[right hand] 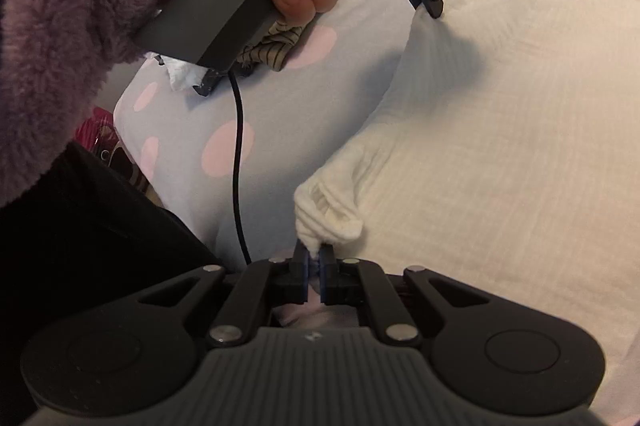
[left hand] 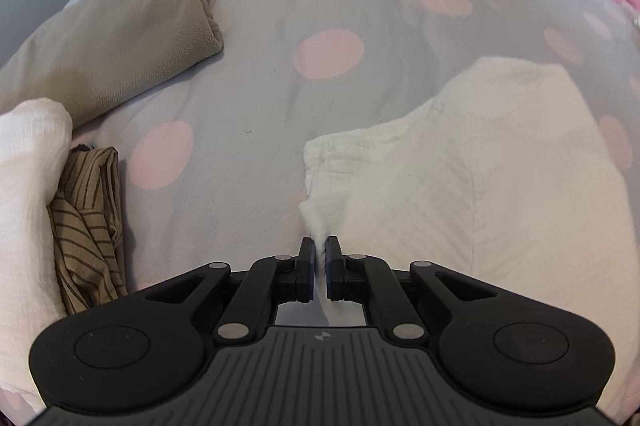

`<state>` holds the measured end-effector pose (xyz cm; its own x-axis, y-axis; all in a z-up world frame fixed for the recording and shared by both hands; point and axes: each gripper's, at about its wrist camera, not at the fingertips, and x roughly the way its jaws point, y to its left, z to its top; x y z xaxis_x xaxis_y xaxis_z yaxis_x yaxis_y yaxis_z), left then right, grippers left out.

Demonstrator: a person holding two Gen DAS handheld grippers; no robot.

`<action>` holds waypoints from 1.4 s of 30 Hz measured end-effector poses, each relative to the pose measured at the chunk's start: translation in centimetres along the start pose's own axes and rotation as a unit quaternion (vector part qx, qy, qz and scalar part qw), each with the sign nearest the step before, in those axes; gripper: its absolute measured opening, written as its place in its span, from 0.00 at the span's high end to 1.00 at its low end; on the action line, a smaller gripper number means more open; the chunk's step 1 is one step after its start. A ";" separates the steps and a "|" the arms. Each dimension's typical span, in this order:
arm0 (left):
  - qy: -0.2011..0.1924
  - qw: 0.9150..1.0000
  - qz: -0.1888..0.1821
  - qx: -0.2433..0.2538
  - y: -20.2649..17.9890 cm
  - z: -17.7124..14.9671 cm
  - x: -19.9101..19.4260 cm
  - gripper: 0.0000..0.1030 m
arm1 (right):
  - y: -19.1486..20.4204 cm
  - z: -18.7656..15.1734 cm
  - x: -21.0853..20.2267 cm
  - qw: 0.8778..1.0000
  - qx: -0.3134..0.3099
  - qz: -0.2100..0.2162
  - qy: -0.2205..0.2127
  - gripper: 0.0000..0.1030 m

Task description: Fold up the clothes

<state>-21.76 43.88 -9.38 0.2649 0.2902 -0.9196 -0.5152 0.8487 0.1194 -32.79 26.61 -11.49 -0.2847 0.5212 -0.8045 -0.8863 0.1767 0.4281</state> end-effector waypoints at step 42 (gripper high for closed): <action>-0.018 0.993 -0.036 0.108 -4.4 -7.6 -2.0 0.86 | -13.9 2.1 -6.2 0.971 0.057 -0.205 -0.111 0.86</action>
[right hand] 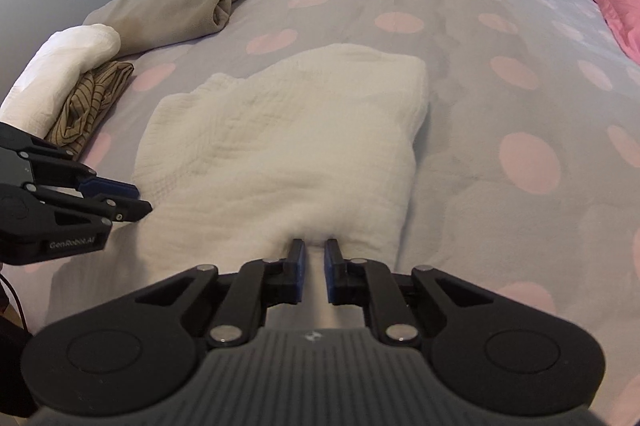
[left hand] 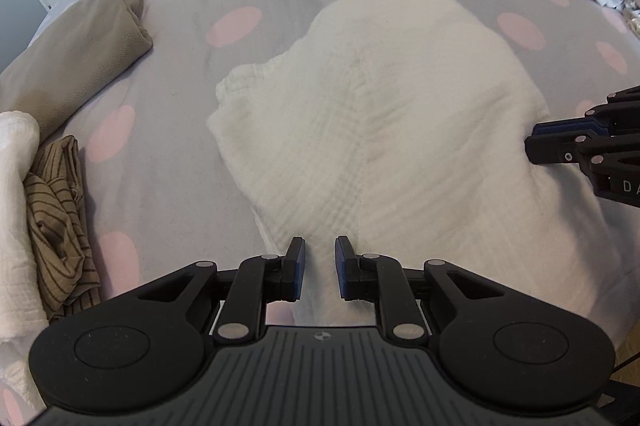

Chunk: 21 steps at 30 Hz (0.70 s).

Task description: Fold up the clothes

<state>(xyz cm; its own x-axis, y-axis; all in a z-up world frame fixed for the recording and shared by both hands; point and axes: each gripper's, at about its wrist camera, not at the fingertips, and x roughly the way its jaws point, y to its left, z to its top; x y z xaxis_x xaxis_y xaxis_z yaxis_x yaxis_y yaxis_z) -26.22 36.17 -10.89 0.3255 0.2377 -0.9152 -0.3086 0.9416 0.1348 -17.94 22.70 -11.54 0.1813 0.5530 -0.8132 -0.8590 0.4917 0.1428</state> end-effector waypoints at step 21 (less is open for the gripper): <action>-0.053 0.998 0.023 -0.032 1.9 -0.5 -3.4 0.86 | 0.2 -2.1 -4.3 0.998 -0.035 -0.014 -0.042 0.87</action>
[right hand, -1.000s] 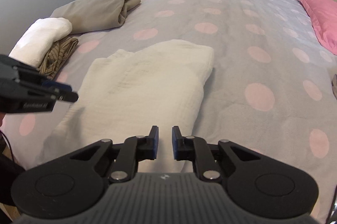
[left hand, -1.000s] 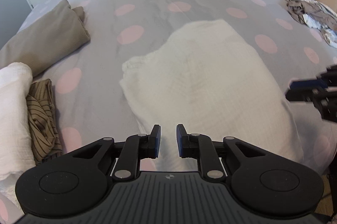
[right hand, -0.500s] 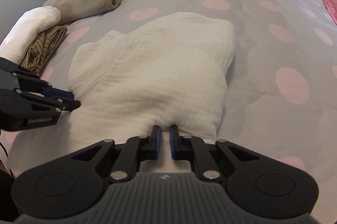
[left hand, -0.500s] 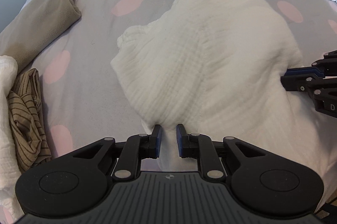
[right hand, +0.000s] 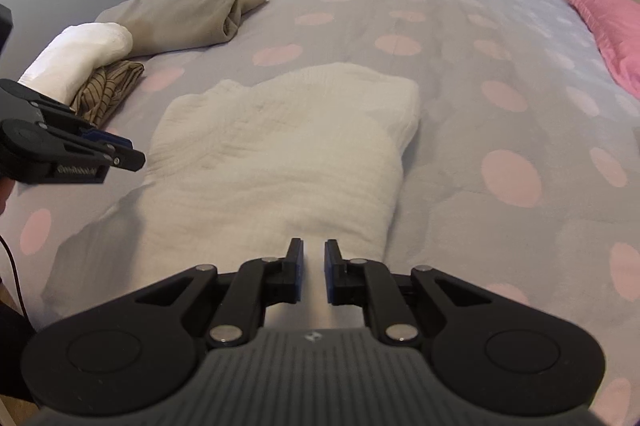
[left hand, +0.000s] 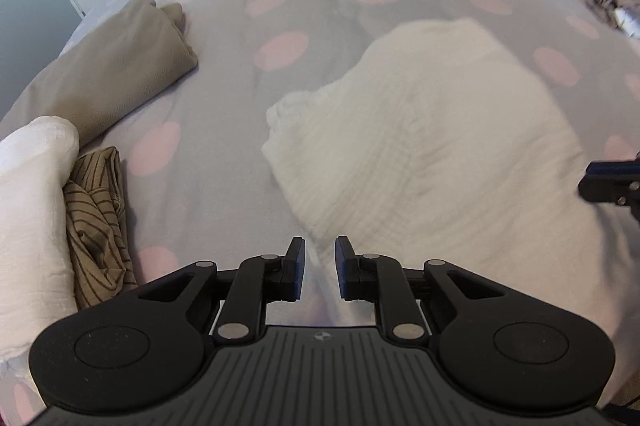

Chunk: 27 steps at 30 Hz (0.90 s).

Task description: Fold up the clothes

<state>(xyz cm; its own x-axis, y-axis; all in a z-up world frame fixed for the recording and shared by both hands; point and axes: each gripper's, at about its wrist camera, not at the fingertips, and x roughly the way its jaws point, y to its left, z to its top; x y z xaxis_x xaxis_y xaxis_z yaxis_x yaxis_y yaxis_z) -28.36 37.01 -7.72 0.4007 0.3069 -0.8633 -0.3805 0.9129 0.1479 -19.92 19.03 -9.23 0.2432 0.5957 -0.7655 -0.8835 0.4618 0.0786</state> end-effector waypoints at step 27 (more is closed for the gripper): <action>0.099 0.984 -0.032 0.142 -4.3 -6.8 0.2 0.86 | -0.5 -7.2 0.6 0.995 -0.019 0.001 0.094 0.72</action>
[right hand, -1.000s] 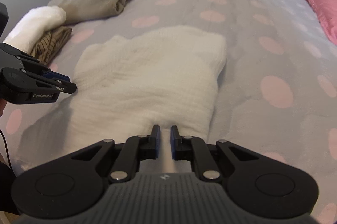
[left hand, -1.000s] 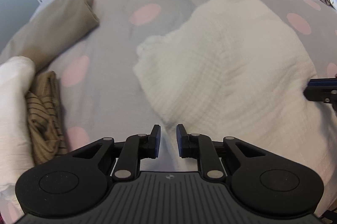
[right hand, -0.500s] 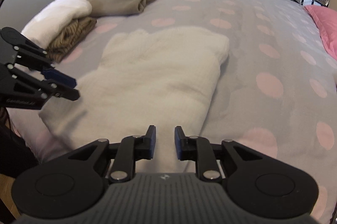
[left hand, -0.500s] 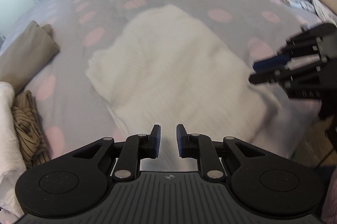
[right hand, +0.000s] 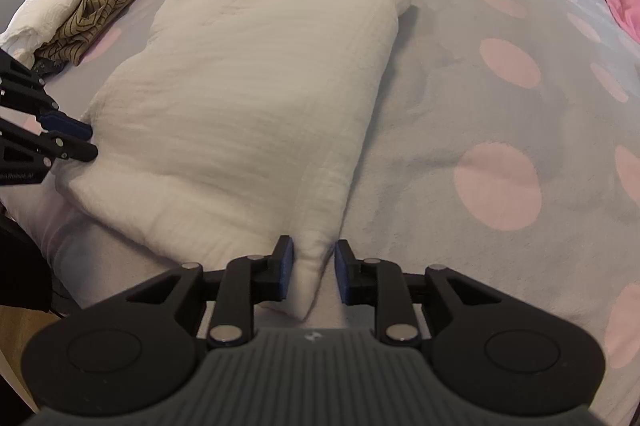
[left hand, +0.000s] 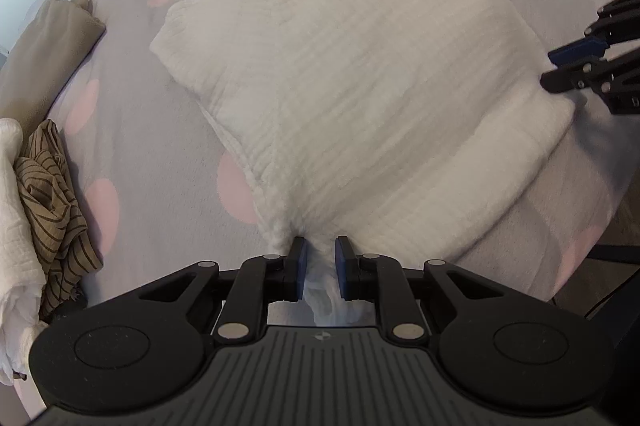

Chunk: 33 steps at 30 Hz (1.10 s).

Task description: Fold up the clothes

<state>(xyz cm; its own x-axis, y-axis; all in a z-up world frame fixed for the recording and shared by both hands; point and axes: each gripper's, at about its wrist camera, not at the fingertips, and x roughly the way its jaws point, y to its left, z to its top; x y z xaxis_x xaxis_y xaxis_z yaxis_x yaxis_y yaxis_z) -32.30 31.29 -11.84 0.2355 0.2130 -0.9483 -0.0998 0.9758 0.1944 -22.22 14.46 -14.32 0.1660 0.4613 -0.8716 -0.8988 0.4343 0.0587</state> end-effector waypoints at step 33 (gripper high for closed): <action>-0.082 0.938 -0.093 -0.324 10.9 3.3 3.9 0.50 | -9.7 7.0 3.0 0.947 0.301 0.098 -0.050 0.47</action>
<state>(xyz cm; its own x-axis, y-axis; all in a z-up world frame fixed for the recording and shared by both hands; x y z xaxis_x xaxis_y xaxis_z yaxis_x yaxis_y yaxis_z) -29.33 42.93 -12.58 0.4469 0.0977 -0.8892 -0.5960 0.7738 -0.2145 -10.13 17.08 -14.08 0.0847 0.6356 -0.7673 -0.5275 0.6819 0.5067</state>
